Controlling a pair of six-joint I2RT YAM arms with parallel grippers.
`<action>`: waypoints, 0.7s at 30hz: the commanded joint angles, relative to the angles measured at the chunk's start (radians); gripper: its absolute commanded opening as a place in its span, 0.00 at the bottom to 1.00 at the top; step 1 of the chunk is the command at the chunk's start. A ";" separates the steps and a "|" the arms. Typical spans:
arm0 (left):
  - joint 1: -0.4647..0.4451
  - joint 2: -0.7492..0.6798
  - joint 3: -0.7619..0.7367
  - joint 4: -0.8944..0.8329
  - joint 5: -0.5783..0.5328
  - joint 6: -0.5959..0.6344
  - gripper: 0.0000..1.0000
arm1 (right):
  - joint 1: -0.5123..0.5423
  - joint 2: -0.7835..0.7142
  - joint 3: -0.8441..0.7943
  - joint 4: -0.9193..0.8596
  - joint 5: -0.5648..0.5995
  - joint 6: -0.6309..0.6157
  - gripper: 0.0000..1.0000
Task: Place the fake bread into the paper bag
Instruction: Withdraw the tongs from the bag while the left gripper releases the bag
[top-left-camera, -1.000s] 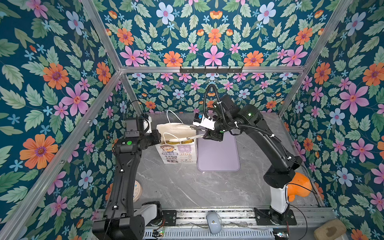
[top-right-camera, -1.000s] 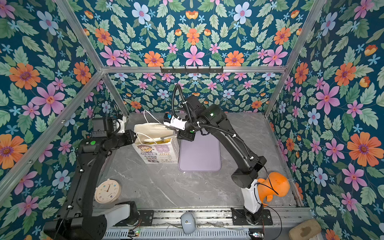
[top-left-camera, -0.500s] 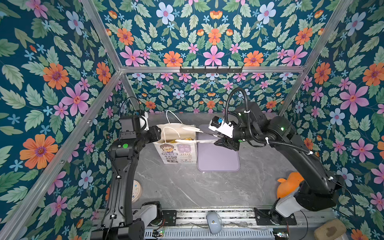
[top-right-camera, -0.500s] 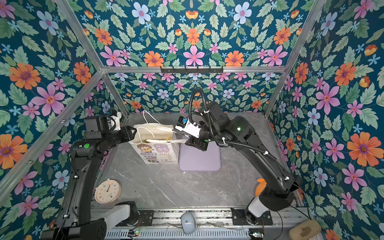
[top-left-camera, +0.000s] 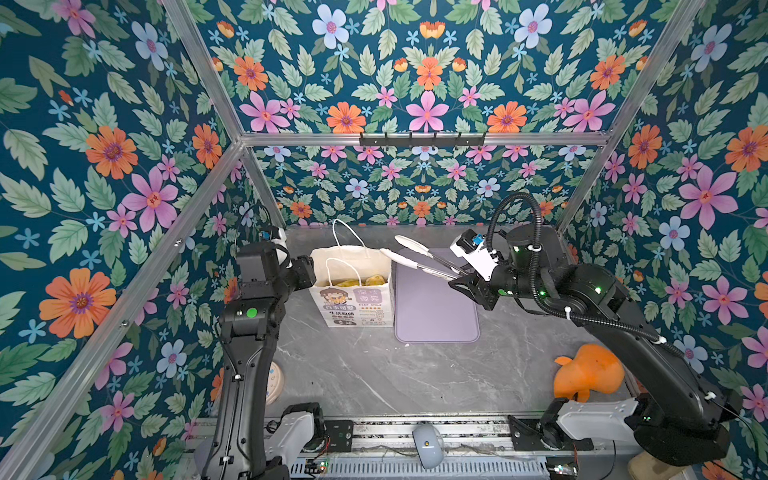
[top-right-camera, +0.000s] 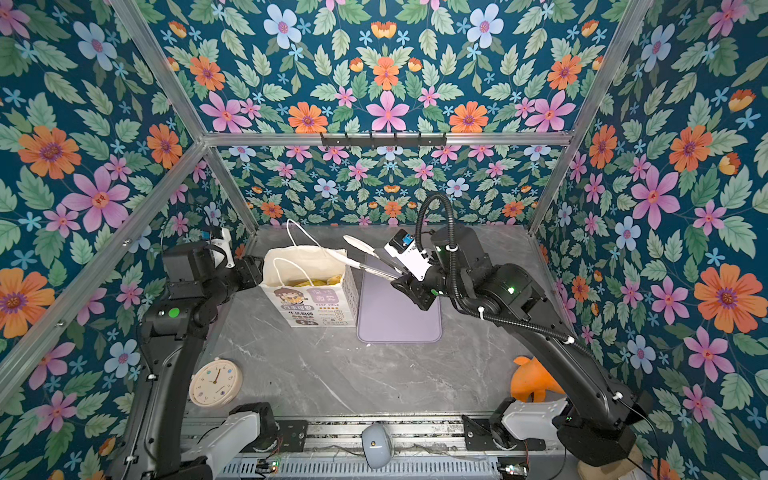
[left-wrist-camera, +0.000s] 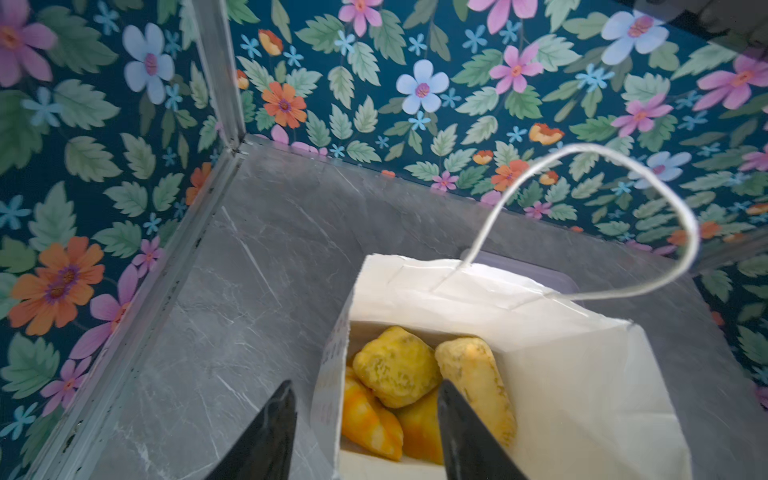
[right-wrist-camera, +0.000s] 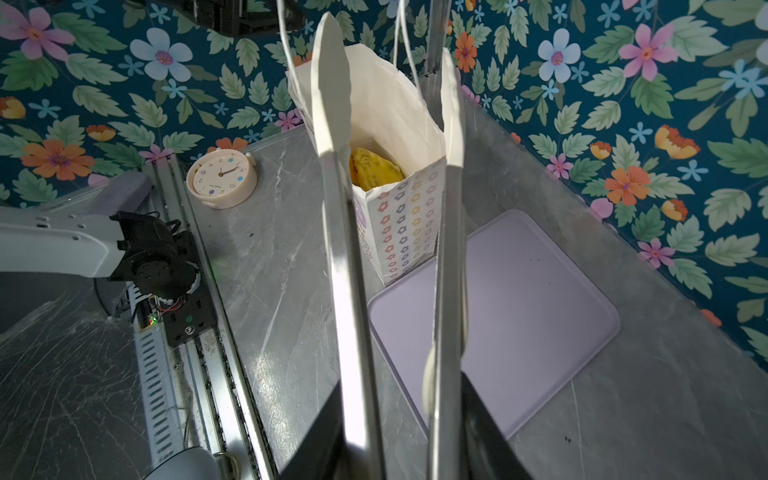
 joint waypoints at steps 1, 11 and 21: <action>0.002 -0.050 -0.073 0.165 -0.154 -0.010 0.58 | -0.038 -0.028 -0.032 0.059 -0.011 0.102 0.36; 0.013 -0.200 -0.406 0.532 -0.506 -0.049 0.70 | -0.245 -0.087 -0.136 0.034 0.063 0.242 0.36; 0.098 -0.200 -0.605 0.679 -0.495 -0.136 0.74 | -0.480 -0.111 -0.329 0.135 0.122 0.373 0.36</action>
